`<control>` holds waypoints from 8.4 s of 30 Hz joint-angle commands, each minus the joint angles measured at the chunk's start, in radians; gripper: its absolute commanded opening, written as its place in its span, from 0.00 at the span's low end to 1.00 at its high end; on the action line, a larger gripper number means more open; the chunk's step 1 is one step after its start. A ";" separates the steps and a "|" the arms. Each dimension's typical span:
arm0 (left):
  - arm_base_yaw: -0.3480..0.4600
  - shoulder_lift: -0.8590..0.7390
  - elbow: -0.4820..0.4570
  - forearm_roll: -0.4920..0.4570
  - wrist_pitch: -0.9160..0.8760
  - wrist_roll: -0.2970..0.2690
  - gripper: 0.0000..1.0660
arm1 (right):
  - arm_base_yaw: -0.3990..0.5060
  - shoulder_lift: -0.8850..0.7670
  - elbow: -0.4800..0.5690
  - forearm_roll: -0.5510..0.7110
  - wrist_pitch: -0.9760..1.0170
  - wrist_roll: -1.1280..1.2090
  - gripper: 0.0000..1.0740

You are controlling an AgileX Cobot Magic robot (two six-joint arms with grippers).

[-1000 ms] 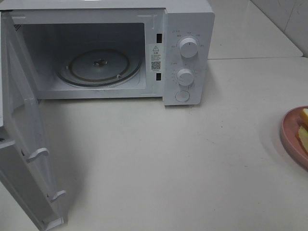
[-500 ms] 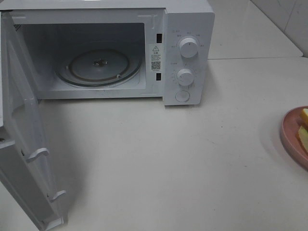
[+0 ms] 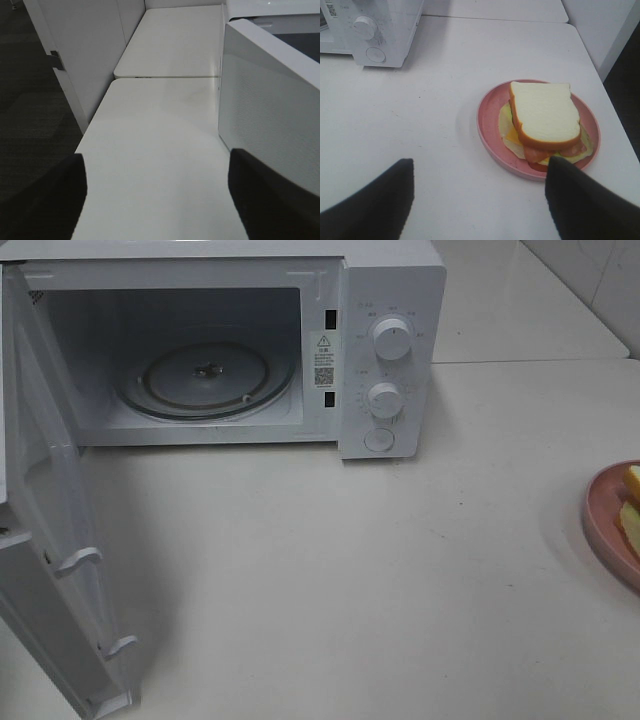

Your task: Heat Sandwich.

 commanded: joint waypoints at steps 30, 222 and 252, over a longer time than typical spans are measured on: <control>0.001 0.620 0.061 -0.175 -0.495 -0.021 0.00 | 0.001 -0.023 0.003 0.000 -0.011 0.004 0.66; -0.851 1.247 -0.430 -1.991 -0.579 1.881 0.00 | 0.001 -0.023 0.003 0.003 -0.011 0.004 0.66; -0.844 1.191 -0.374 -1.163 -0.463 1.066 0.00 | 0.001 -0.023 0.003 0.003 -0.011 0.004 0.66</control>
